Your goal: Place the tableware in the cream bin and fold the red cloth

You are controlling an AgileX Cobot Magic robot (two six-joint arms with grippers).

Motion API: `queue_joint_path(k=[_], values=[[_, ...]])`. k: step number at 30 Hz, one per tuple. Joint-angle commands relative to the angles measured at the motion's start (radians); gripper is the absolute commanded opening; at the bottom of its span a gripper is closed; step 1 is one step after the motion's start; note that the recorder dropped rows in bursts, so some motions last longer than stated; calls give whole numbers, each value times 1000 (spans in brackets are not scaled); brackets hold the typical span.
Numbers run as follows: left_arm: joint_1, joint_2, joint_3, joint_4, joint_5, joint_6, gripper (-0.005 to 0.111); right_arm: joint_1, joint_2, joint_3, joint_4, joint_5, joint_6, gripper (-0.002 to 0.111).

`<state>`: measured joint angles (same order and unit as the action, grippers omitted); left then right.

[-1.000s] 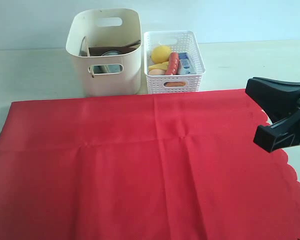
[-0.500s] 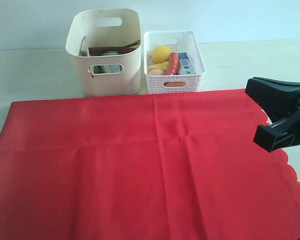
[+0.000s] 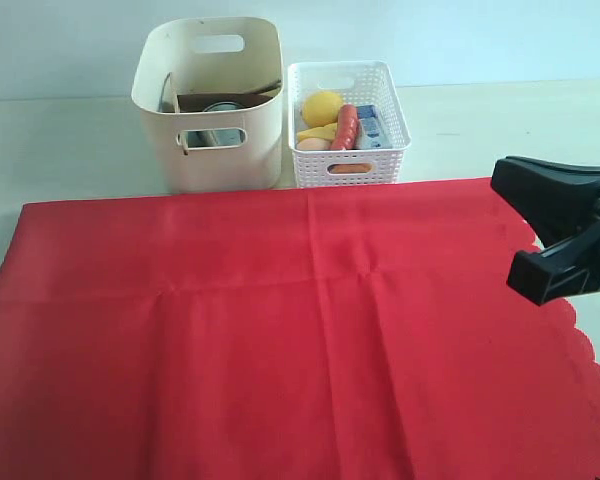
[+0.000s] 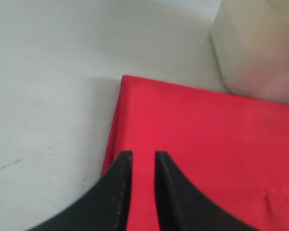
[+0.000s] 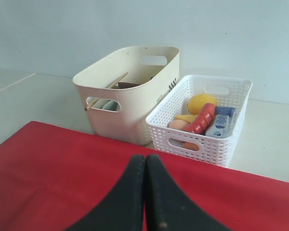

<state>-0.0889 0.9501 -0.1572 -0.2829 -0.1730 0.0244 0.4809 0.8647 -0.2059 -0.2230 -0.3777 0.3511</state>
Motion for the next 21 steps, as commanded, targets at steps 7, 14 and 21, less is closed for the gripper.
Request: queue_joint_path(k=[7, 14, 21], values=[[0, 403, -89, 7, -124, -2, 67, -7, -2, 0, -4, 13, 1, 0], [0, 563, -158, 39, -122, -2, 73, -7, -2, 0, -4, 16, 1, 0], [0, 688, -207, 41, -156, -2, 73, -7, -2, 0, -4, 16, 1, 0]])
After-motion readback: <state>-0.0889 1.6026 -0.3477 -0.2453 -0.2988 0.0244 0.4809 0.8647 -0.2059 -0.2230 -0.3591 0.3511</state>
